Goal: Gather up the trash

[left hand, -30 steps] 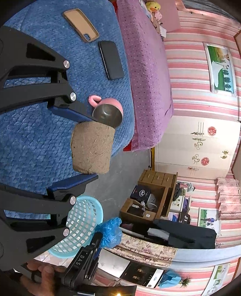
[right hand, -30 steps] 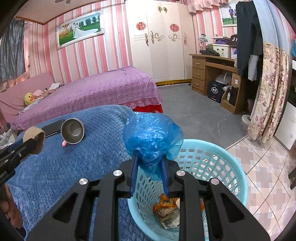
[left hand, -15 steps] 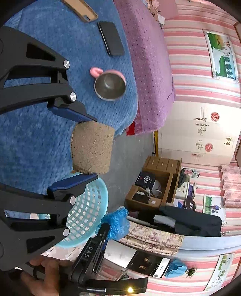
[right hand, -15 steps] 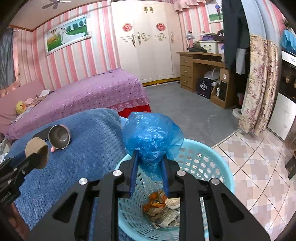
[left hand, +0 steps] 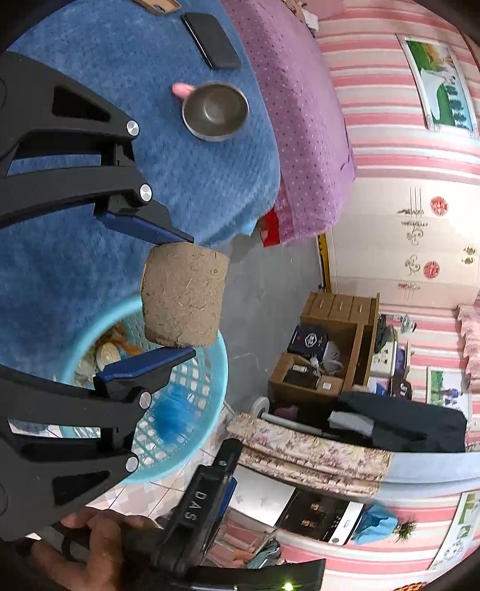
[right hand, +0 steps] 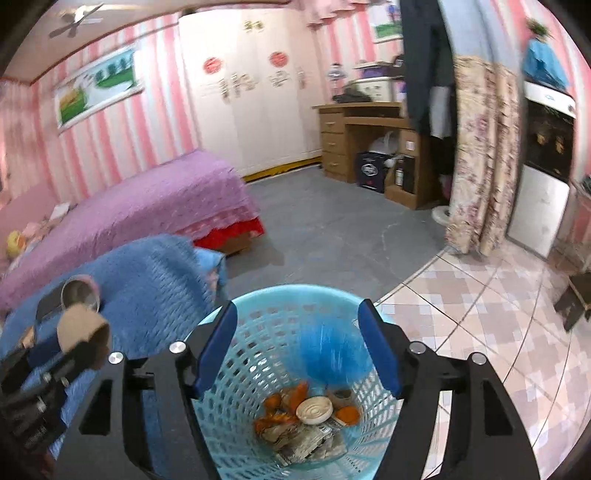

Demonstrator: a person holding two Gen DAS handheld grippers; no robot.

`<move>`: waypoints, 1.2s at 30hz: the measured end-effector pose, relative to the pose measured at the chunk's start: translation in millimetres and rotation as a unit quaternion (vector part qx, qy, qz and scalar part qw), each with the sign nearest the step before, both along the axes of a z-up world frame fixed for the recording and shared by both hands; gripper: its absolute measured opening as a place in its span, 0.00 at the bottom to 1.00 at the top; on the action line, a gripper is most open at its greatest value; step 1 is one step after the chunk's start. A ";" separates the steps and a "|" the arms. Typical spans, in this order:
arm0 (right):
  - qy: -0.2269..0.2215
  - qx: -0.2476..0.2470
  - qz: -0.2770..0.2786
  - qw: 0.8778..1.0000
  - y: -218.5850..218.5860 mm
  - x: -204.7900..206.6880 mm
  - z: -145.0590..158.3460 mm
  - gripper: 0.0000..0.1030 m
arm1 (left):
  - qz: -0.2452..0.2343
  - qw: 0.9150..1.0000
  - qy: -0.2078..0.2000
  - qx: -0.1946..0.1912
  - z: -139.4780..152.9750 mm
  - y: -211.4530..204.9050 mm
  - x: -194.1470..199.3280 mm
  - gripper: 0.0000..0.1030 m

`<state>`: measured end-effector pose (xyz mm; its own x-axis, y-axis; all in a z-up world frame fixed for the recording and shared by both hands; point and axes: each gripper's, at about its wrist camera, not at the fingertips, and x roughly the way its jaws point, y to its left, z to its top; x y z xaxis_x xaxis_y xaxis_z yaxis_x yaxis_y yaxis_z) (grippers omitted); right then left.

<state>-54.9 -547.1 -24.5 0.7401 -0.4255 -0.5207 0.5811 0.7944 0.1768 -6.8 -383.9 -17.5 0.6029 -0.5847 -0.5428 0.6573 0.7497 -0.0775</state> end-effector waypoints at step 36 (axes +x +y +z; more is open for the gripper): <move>0.000 -0.048 0.296 0.954 239.6 68.7 20.3 0.78 | 0.297 0.949 -0.100 0.044 28.0 322.3 -17.5 0.95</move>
<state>13.8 -307.5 -4.2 0.8658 0.0227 -0.4999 0.0247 0.9958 0.0880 -24.3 -61.6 10.5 0.9076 -0.0674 -0.4143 0.1114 0.9903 0.0831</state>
